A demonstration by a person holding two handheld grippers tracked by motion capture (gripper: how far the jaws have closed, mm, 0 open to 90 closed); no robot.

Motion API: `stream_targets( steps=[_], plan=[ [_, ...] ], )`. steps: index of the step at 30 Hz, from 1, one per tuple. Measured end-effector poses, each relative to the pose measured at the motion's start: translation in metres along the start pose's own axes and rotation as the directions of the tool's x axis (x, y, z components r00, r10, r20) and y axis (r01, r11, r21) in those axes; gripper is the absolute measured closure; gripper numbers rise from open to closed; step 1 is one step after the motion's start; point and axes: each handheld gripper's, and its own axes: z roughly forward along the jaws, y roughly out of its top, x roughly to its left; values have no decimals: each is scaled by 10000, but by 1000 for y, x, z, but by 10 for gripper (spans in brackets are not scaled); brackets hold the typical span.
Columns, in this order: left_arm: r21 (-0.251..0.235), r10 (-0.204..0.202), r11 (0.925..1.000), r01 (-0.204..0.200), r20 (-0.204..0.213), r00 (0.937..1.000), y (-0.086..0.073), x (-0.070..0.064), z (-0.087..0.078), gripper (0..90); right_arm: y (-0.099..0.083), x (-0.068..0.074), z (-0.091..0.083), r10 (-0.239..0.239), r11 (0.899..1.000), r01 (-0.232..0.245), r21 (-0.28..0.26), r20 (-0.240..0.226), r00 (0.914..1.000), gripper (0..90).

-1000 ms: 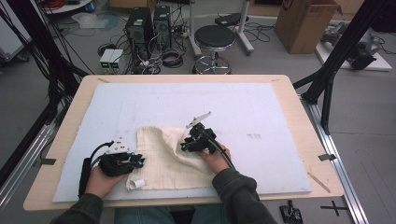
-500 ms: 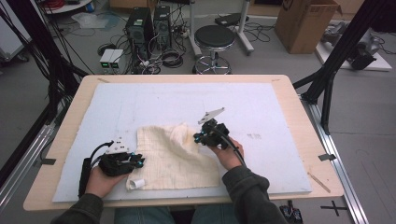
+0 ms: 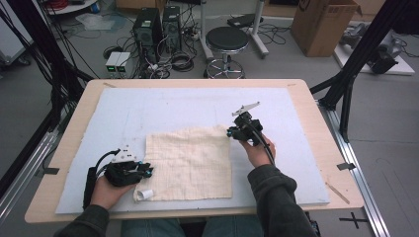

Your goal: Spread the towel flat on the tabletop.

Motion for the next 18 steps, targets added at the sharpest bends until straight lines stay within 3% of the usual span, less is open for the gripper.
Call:
stream_targets(
  steps=[3, 5, 7, 11, 13, 18],
  plan=[
    [-21, -176, 9998, 176, 65, 9998, 2, 1, 0, 695, -4, 2, -2, -68, 9996, 57, -280, -411, 9991, 708],
    [-221, -196, 9996, 196, -3, 9998, 4, 0, -2, 675, -5, 5, 1, 24, 9993, -81, -355, -1571, 9876, 660],
    [-517, -175, 9985, 171, -75, 9998, 9, 2, -4, 655, -9, 15, 0, -463, 9981, 383, -482, -1760, 9833, 656],
    [-539, -160, 9984, 168, 148, 9998, 16, 3, -4, 586, -19, 31, -4, -1050, 9936, 882, -708, -2875, 9520, 600],
    [-529, 52, 9986, -39, 232, 9997, 16, -1, -5, 570, -26, 38, -6, -1500, 9877, 1268, -912, -3273, 9329, 564],
    [-608, 297, 9978, -278, 305, 9991, 10, -7, -13, 538, -50, 48, -13, -2009, 9793, 1765, -993, -3660, 9087, 529]
  ],
)
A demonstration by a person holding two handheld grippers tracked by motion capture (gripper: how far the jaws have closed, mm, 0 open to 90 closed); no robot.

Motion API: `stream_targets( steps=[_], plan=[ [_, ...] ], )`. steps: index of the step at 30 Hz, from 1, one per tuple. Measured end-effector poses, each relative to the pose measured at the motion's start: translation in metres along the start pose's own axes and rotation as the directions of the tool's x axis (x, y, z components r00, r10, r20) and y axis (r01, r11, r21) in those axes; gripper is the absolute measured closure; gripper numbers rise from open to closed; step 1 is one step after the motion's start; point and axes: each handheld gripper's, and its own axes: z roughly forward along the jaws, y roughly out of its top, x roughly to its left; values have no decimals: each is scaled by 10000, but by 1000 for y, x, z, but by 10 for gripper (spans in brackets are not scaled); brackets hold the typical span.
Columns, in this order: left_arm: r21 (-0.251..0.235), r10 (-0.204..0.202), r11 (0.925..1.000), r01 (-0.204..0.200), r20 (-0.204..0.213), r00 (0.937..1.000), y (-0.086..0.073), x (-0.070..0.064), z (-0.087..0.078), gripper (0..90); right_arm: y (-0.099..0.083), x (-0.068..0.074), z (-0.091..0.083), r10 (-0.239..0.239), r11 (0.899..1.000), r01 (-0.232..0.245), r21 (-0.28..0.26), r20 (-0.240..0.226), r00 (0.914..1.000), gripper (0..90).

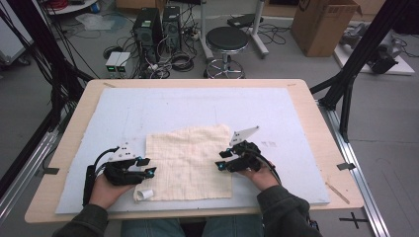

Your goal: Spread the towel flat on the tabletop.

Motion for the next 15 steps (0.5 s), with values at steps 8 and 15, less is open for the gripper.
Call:
stream_targets(
  steps=[8, 15],
  plan=[
    [-731, 128, 9973, -108, 273, 9995, -6, -21, -39, 493, -23, 35, -18, -909, 9955, 893, -323, -507, 9946, 516],
    [46, 502, 9987, -506, 662, 9965, -20, -28, -32, 486, -28, 42, -14, -1078, 9940, 1089, 121, -697, 9917, 555]
  ],
)
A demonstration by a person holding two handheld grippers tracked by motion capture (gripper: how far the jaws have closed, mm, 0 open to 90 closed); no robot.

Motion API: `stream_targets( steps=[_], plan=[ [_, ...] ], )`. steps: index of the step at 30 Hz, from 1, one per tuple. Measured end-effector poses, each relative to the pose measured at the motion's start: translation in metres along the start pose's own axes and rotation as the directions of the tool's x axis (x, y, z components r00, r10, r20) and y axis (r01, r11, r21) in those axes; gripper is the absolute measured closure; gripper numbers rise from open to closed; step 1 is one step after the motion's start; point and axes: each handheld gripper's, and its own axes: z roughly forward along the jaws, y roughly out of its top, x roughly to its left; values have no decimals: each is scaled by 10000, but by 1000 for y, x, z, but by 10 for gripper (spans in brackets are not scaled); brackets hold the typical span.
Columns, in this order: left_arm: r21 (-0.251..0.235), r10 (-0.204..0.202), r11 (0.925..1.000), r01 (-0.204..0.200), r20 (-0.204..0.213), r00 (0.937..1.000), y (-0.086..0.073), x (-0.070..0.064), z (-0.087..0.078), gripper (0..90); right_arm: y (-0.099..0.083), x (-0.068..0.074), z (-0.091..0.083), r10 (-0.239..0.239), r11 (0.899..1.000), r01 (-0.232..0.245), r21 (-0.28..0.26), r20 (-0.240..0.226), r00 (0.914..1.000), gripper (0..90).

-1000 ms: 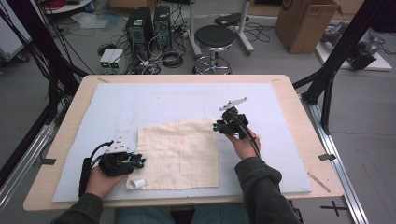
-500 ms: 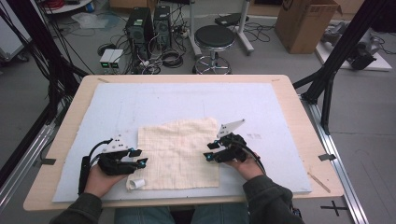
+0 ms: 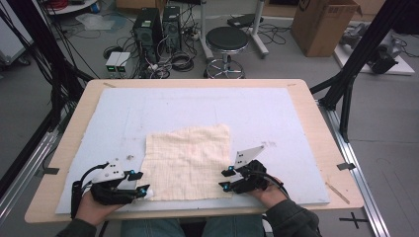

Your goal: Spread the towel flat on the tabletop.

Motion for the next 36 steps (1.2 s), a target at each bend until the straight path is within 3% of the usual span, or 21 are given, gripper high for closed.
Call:
stream_targets(
  steps=[3, 7, 10, 16, 20, 26, 30, 33, 36],
  plan=[
    [377, 179, 9991, -195, 408, 9990, -4, -2, 5, 561, -1, 3, 3, -33, 9998, 39, 216, -247, 9997, 579],
    [735, 210, 9970, -231, 291, 9994, -6, -2, 12, 541, -3, 5, 11, -213, 9968, 229, 771, -219, 9995, 599],
    [1140, 163, 9933, -181, 162, 9997, -8, 2, 16, 531, -3, 5, 11, -272, 9967, 278, 756, -97, 9996, 649],
    [1038, 147, 9945, -124, -214, 9997, -10, 4, 16, 656, -4, 3, 11, -174, 9975, 162, 690, 177, 9997, 778],
    [1078, 154, 9941, -111, -384, 9991, -9, 7, 16, 854, -6, -2, 11, 173, 9981, -164, 595, -133, 9998, 881],
    [847, 459, 9955, -432, -303, 9985, -5, -2, 13, 885, -8, 1, 4, 75, 9982, -54, 604, -349, 9994, 887],
    [717, 771, 9945, -762, -89, 9970, 0, -12, 7, 886, -13, 6, -7, -62, 9995, 76, 307, -484, 9988, 887],
    [862, 949, 9917, -951, 69, 9955, -1, -17, 3, 886, -18, 13, -16, -70, 9998, 83, 197, -679, 9977, 887],
    [870, 848, 9924, -872, 313, 9959, -5, -22, 2, 885, -22, 19, -18, -118, 9993, 145, 352, -764, 9970, 882]
  ],
)
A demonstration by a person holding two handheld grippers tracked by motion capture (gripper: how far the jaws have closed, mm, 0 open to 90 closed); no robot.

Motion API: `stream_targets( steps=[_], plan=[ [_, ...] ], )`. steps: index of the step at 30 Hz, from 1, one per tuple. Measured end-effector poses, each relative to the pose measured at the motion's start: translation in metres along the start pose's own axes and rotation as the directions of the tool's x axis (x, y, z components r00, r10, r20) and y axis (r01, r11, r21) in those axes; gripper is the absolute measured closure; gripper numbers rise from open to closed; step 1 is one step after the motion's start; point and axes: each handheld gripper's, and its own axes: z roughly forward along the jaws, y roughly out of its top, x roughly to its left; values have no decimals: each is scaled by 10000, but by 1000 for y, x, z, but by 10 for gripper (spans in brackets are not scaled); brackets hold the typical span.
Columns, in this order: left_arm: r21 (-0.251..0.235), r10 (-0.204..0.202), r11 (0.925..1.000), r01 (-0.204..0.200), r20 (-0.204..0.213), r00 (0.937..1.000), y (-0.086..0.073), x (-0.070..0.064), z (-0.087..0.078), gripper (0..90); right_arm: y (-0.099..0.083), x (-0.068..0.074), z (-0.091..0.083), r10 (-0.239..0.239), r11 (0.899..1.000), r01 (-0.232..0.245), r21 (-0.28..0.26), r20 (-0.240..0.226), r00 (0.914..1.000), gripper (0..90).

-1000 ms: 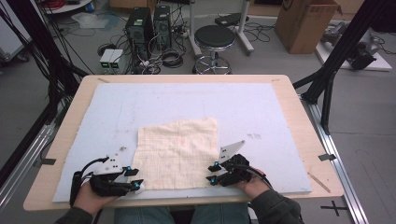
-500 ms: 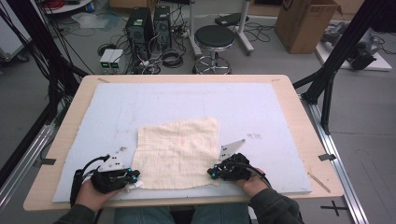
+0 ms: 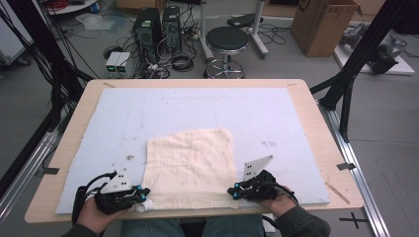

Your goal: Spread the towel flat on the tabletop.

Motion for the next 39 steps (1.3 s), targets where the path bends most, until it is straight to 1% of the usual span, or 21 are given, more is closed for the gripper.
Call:
stream_targets(
  steps=[1, 3, 5, 9, 13, 14, 16, 18, 19, 21, 22, 24, 25, 27, 29, 30, 31, 32, 34, 36, 39],
  plan=[
    [14, 22, 10000, -22, 74, 10000, 0, -1, -1, 881, -1, 1, 1, 3, 10000, -2, 77, -75, 10000, 872],
    [-194, -65, 9998, 68, 139, 9999, 2, -1, -3, 816, 0, 2, 1, 81, 10000, -81, 54, -152, 9999, 778],
    [-464, -203, 9987, 204, 18, 9998, 6, 3, -7, 750, 3, 1, -4, 181, 9995, -183, -260, -112, 9998, 734],
    [-886, -783, 9933, 742, -442, 9960, 18, 25, -9, 654, 16, -13, -18, 364, 9969, -320, -712, 611, 9975, 694],
    [-1281, -1529, 9814, 1428, -729, 9855, 36, 54, 1, 576, 36, -40, -27, 783, 9921, -636, -1078, 1381, 9873, 662],
    [-1372, -1863, 9749, 1756, -695, 9800, 41, 61, 4, 561, 40, -48, -28, 846, 9910, -659, -1168, 1635, 9829, 648],
    [-1501, -2135, 9687, 1978, -969, 9721, 49, 75, 11, 542, 47, -65, -26, 1044, 9901, -827, -1132, 2018, 9738, 641],
    [-1592, -2228, 9665, 2013, -1308, 9661, 56, 87, 20, 535, 53, -83, -21, 1486, 9851, -1239, -1192, 2282, 9622, 627],
    [-1448, -2226, 9687, 2016, -1472, 9637, 60, 93, 25, 534, 55, -92, -18, 1650, 9828, -1387, -1223, 2416, 9562, 618],
    [-1292, -2407, 9671, 2191, -1860, 9526, 64, 103, 36, 502, 57, -108, -11, 1922, 9782, -1609, -1312, 2783, 9411, 608],
    [-1351, -2603, 9620, 2375, -1891, 9468, 65, 108, 41, 485, 57, -116, -7, 2082, 9753, -1764, -1331, 2870, 9350, 605],
    [-1560, -3190, 9431, 2937, -1751, 9314, 66, 118, 51, 460, 55, -131, 2, 2611, 9634, -2273, -1420, 3075, 9150, 601],
    [-1398, -3291, 9415, 3065, -1871, 9256, 66, 123, 55, 449, 54, -137, 6, 2861, 9568, -2520, -1451, 3142, 9052, 597],
    [-1161, -3376, 9405, 3193, -2140, 9166, 66, 129, 63, 435, 53, -146, 13, 3186, 9461, -2798, -1631, 3134, 8946, 594],
    [-1043, -3613, 9321, 3469, -2015, 9104, 64, 134, 68, 454, 54, -150, 19, 3255, 9445, -2880, -1580, 3322, 8853, 599],
    [-927, -3648, 9309, 3533, -1841, 9127, 62, 135, 69, 494, 55, -152, 22, 3159, 9485, -2840, -1407, 3500, 8819, 614],
    [-719, -3541, 9352, 3468, -1699, 9197, 61, 136, 71, 562, 55, -154, 25, 3137, 9495, -2892, -1215, 3607, 8784, 647],
    [-640, -3482, 9374, 3423, -1686, 9221, 61, 134, 71, 660, 54, -156, 28, 3184, 9479, -2981, -1121, 3553, 8789, 720],
    [-471, -3035, 9528, 2999, -1722, 9372, 63, 129, 69, 782, 53, -157, 30, 3150, 9488, -3035, -878, 3384, 8867, 851],
    [-800, -2738, 9614, 2633, -1791, 9450, 68, 123, 62, 842, 53, -155, 29, 3000, 9531, -2955, -654, 3331, 8939, 890],
    [-1331, -2581, 9624, 2368, -1763, 9499, 74, 112, 51, 849, 56, -147, 16, 2769, 9609, -2626, -882, 3363, 9001, 892]
  ],
)
